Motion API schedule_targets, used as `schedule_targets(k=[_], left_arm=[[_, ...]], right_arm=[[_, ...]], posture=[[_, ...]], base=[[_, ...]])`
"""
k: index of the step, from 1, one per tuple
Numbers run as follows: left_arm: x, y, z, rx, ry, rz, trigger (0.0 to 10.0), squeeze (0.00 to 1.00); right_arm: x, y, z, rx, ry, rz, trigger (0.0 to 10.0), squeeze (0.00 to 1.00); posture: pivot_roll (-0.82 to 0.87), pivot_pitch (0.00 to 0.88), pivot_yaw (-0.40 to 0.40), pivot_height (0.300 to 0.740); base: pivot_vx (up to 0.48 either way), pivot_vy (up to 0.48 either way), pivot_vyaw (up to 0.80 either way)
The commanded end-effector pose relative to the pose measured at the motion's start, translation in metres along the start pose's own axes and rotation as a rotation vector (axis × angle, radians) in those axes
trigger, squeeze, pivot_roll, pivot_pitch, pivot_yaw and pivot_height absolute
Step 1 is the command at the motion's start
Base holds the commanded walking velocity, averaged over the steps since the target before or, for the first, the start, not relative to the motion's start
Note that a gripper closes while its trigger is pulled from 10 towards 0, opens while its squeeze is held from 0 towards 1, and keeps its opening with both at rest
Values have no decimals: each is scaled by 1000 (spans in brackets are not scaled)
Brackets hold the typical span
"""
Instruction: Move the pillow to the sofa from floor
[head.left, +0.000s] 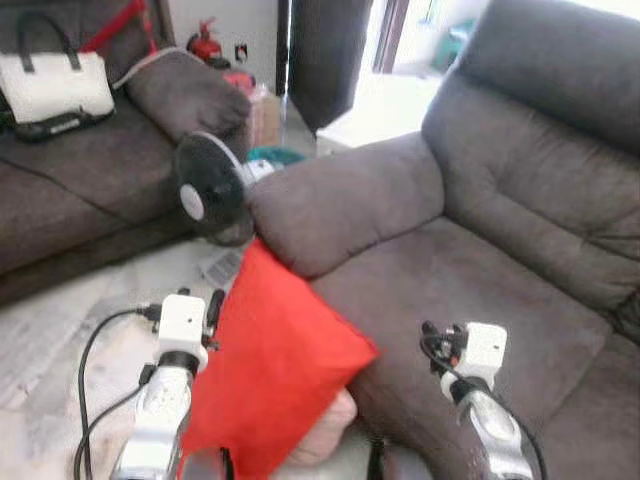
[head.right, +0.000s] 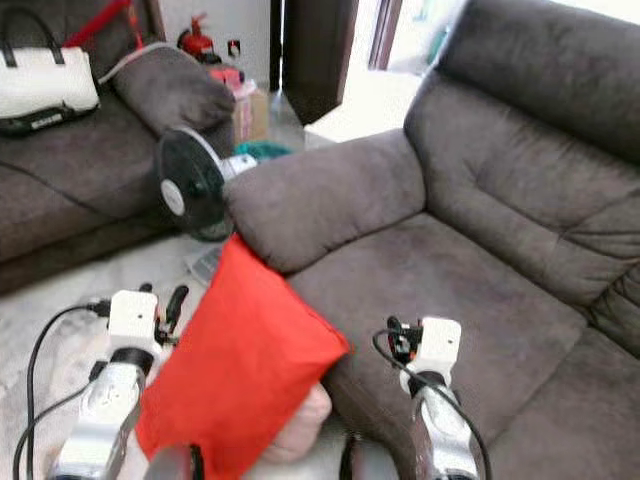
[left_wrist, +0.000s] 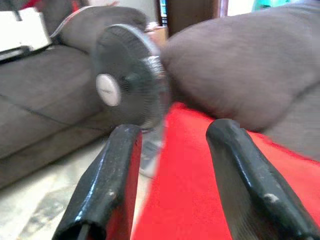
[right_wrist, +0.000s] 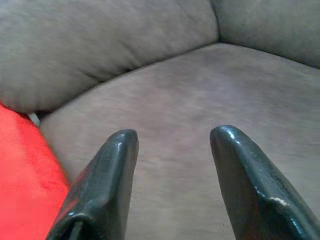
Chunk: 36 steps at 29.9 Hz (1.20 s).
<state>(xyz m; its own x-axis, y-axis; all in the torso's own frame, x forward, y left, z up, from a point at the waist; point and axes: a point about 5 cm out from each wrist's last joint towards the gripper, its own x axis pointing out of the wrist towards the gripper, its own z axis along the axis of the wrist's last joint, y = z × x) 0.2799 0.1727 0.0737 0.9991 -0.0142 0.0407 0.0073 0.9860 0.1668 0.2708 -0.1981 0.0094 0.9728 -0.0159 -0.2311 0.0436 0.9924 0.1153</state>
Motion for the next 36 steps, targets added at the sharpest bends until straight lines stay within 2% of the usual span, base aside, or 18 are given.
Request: schedule_targets(k=[1,22,36], left_arm=[[0,4,1,18,-6,2,10000,0],[-1,4,0,13,-6,0,10000,0],[0,4,-1,3,9,-5,10000,0]], right_arm=[[1,5,3,-14,-19,33,10000,0],[0,10,1,-24,-20,58,10000,0],[0,10,1,-7,-17,42,10000,0]], posture=[[97,9,-109,606],[100,8,-107,606],[101,6,-103,606]], base=[[0,0,0],[0,0,790],[0,0,100]])
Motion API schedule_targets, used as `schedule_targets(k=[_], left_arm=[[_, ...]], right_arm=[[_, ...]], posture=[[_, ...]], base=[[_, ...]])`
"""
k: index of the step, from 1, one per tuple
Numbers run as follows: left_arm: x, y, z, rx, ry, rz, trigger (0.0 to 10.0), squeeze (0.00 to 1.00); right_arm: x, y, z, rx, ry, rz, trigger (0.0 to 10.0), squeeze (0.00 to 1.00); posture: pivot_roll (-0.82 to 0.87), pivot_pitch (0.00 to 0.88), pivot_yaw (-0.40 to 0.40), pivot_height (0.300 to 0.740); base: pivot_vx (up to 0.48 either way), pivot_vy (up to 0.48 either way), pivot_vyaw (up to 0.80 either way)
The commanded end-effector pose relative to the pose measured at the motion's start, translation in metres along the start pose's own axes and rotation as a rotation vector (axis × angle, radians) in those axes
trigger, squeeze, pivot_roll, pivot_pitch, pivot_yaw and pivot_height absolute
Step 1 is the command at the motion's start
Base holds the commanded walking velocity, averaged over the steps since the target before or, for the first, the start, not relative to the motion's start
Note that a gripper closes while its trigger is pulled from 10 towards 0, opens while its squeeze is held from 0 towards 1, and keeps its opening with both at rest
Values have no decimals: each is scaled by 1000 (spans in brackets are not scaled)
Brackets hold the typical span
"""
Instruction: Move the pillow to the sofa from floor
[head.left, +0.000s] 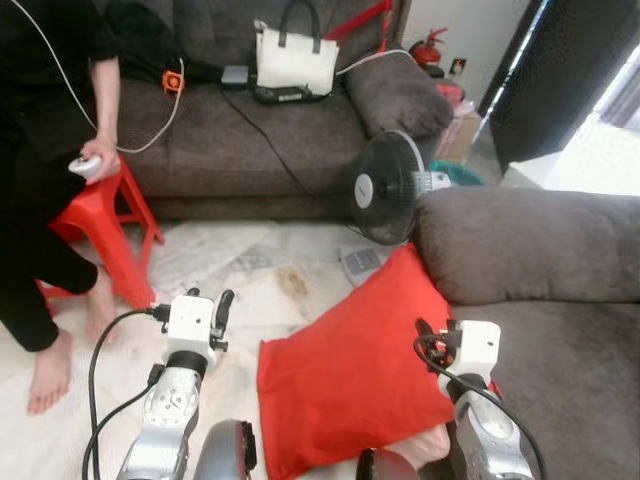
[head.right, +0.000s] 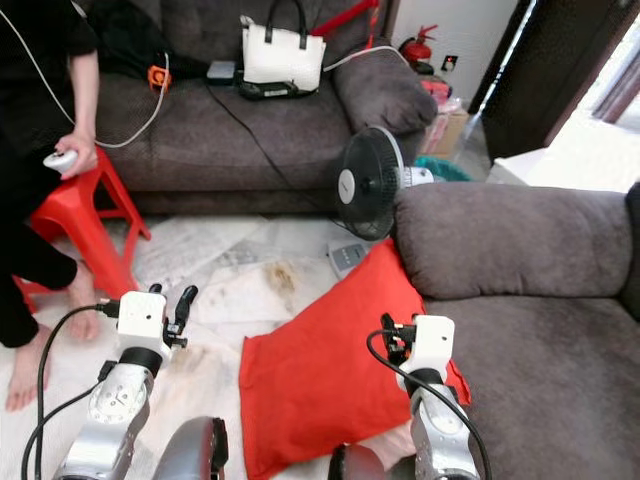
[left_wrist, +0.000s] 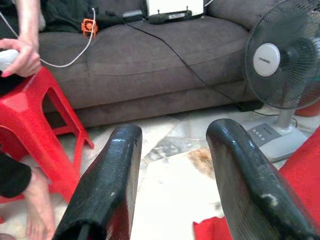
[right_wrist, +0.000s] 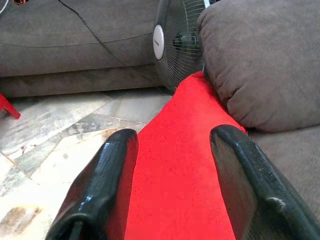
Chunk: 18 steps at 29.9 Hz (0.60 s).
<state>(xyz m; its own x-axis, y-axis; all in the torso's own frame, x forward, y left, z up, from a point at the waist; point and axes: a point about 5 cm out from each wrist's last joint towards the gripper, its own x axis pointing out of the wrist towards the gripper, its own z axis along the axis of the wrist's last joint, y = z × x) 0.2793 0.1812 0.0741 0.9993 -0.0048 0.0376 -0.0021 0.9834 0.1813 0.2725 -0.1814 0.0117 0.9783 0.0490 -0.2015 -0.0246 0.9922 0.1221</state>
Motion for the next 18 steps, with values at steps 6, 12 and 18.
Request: schedule_targets(k=[6,12,18], left_arm=[[1,-4,0,-16,7,-13,10000,0],[1,-4,0,-12,7,-15,10000,0],[1,-5,0,12,0,-26,10000,0]], right_arm=[[-2,-9,0,13,7,-41,10000,0],[-1,-10,0,8,10,-47,10000,0],[-1,-10,-1,3,13,-47,10000,0]], posture=[[100,8,-103,606],[101,9,-104,606],[101,9,-104,606]], base=[[0,0,0],[0,0,0],[0,-101,0]])
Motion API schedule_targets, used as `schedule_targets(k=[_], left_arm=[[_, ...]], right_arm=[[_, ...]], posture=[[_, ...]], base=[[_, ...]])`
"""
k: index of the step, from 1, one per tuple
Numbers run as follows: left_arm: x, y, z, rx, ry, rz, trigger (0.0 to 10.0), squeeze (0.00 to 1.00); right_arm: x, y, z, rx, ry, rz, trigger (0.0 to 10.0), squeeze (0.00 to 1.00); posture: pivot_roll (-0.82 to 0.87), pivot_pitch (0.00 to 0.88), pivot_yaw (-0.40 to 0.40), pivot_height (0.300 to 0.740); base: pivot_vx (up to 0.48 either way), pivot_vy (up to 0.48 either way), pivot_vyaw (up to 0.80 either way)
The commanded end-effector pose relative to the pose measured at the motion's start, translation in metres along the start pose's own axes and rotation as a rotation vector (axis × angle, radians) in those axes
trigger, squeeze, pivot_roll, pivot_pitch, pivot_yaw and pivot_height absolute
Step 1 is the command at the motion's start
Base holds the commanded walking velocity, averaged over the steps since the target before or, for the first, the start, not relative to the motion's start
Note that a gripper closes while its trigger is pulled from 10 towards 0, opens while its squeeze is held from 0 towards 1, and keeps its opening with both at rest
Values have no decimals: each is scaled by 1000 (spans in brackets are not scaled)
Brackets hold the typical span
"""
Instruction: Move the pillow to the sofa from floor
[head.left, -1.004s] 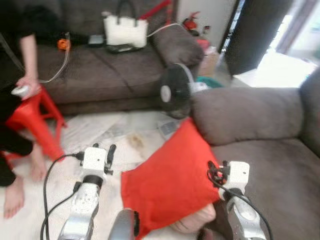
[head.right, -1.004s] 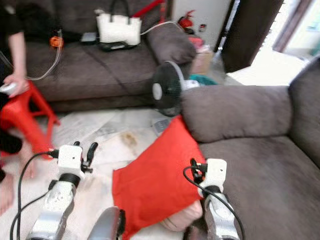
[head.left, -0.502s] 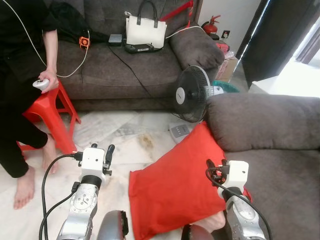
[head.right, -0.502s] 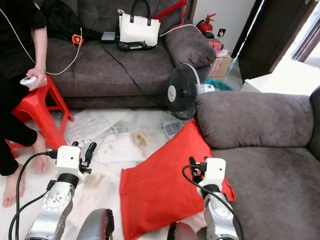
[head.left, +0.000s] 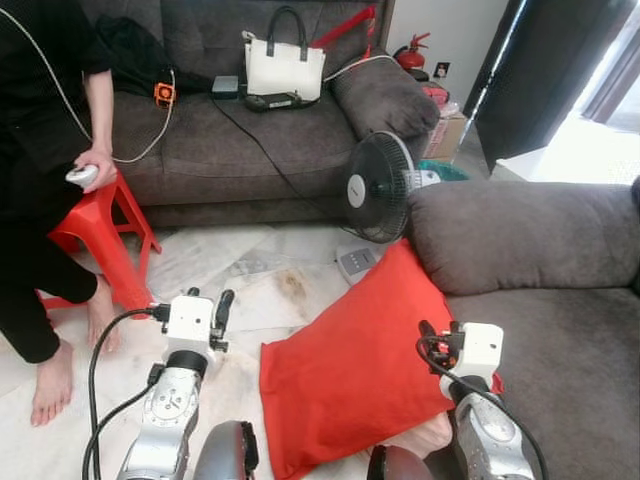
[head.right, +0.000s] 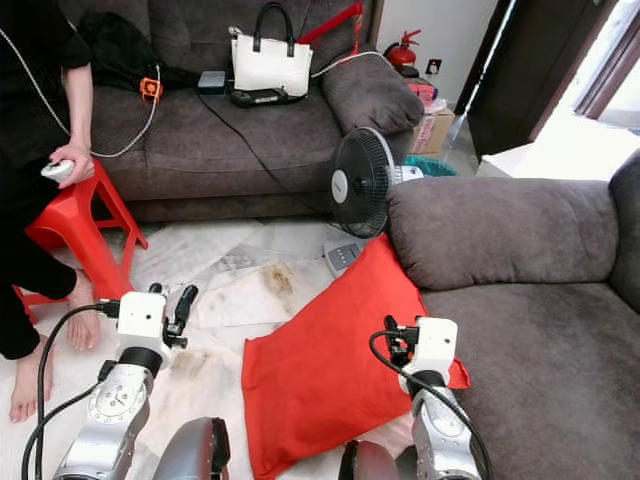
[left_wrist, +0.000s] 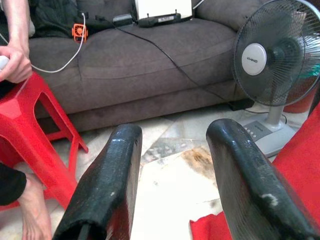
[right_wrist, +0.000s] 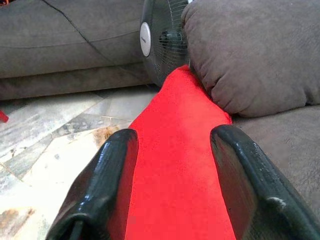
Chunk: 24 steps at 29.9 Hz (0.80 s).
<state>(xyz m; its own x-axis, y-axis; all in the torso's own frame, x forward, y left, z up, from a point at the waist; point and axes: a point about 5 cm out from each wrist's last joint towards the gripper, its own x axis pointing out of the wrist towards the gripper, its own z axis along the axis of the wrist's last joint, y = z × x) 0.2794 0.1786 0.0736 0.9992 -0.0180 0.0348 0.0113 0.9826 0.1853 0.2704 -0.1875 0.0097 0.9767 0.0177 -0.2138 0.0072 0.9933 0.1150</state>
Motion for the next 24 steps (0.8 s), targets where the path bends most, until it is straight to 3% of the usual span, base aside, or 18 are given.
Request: schedule_targets(k=[1,17,24], left_arm=[[1,-3,0,6,0,-13,10000,0],[2,-4,1,24,-3,-24,10000,0],[2,-4,0,25,-2,-19,10000,0]], right_arm=[[1,-3,1,4,5,-15,10000,0],[1,-1,0,6,7,-11,10000,0],[1,-2,0,5,8,-13,10000,0]], posture=[[102,8,-105,606],[103,9,-104,606],[103,9,-105,606]], base=[[0,-315,0],[0,-15,0],[0,-446,0]])
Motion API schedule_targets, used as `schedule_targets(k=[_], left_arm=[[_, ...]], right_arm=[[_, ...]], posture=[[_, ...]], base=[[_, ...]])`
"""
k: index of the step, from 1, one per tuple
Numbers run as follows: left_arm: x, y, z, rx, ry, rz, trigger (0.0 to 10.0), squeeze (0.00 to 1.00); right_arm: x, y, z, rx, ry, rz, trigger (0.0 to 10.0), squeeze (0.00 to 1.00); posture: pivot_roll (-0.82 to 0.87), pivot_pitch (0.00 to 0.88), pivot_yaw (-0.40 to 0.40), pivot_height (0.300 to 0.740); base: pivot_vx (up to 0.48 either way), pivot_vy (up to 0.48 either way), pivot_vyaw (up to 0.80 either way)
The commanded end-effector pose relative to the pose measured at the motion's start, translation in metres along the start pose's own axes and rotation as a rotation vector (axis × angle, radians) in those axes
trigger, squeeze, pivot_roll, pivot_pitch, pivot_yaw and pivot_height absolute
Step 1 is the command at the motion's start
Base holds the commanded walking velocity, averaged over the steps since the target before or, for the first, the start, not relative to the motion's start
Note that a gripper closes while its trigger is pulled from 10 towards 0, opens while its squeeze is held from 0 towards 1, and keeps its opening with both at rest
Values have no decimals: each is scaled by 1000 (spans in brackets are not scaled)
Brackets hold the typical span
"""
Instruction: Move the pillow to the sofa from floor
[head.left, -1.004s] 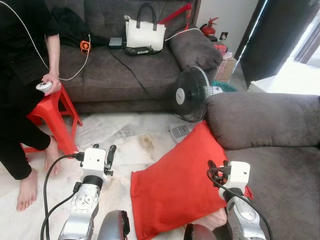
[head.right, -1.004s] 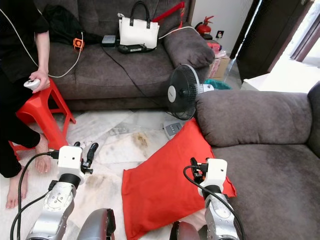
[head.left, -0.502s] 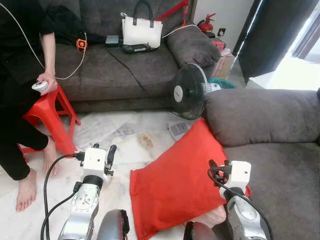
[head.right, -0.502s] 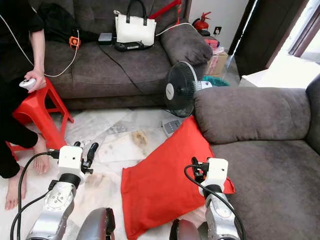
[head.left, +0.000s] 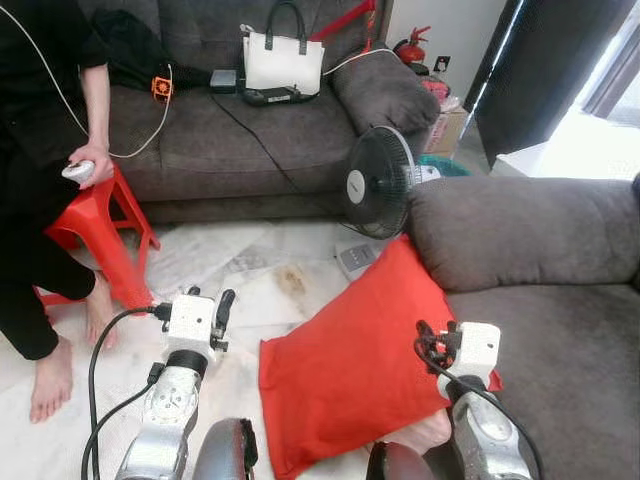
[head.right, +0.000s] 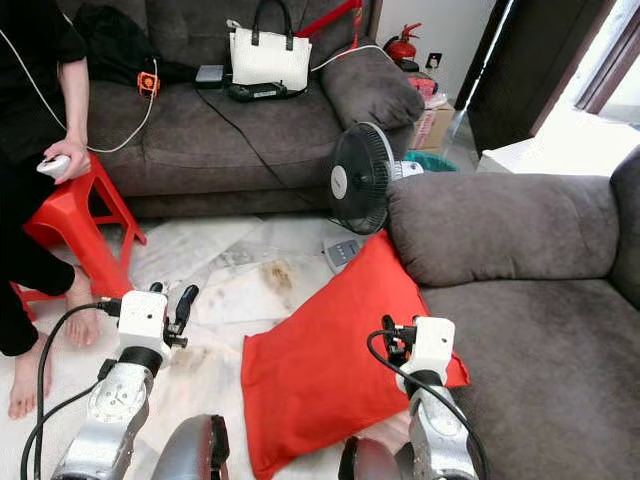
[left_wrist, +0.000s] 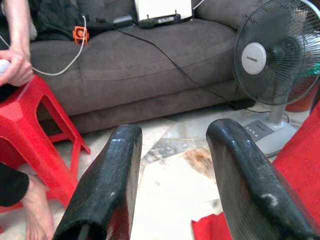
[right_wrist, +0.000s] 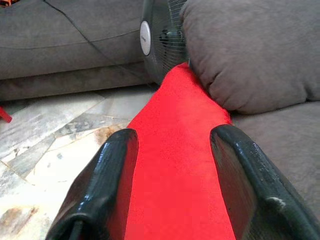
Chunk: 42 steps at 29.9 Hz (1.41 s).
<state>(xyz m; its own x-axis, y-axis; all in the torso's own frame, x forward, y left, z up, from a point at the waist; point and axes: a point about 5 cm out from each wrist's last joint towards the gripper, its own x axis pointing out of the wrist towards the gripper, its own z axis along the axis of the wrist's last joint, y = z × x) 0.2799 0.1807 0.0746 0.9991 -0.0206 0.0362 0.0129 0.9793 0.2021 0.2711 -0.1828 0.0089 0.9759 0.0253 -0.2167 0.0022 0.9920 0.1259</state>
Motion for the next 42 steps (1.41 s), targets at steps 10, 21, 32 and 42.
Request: schedule_targets(k=[10,21,32,42], left_arm=[[1,-5,1,-5,-6,-9,10000,0],[1,-7,1,-23,-8,-23,10000,0],[1,-7,0,-15,-2,-18,10000,0],[1,-6,0,-18,1,-16,10000,0]], right_arm=[[0,-6,0,-5,6,-19,10000,0],[0,-6,0,-4,7,-18,10000,0],[0,-6,0,-8,6,-14,10000,0],[0,-5,-1,-5,9,-14,10000,0]], posture=[[103,9,-104,606],[103,8,-104,606],[104,7,-103,606],[105,8,-103,606]], base=[[0,-192,0],[0,0,0],[0,0,0],[0,0,0]])
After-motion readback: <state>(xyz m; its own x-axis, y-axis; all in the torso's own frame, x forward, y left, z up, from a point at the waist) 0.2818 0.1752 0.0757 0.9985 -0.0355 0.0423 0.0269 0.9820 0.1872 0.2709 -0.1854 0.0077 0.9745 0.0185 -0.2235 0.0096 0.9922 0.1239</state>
